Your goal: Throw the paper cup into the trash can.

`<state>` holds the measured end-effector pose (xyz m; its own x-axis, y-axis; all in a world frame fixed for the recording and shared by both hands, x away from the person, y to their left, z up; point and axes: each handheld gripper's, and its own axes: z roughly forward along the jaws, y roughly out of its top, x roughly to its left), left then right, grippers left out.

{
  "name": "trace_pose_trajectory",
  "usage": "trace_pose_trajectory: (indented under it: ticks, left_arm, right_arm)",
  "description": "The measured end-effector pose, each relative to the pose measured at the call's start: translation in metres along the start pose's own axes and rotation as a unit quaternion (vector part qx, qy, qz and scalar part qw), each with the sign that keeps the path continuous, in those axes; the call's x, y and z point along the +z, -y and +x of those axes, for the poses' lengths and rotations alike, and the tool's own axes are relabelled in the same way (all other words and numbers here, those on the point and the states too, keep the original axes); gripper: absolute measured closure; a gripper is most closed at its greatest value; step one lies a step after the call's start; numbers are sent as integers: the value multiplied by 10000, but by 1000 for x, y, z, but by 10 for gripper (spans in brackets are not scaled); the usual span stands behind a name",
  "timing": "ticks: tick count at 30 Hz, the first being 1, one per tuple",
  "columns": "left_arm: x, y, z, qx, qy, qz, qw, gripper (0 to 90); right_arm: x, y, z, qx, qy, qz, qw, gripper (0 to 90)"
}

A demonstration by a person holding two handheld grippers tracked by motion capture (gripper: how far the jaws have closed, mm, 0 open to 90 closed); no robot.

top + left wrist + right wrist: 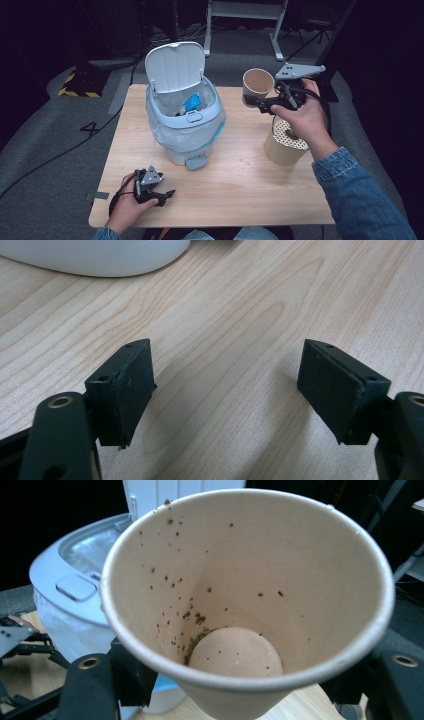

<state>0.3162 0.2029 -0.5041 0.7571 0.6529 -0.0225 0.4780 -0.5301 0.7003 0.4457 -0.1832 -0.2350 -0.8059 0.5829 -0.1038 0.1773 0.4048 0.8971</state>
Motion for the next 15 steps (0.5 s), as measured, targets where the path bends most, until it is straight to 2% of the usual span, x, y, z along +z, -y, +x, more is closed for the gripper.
trace_pose_trajectory:
  ticks: [6, 15]
  left_arm:
    - [0, 0, 0, 16, 1, 5, 10000, 231]
    - [1, -1, 0, -15, -22, -10, 10000, 230]
  right_arm:
    - [23, -18, 8, 151, -242, -93, 9995, 307]
    - [54, -37, 21, 146, -488, -266, 9983, 305]
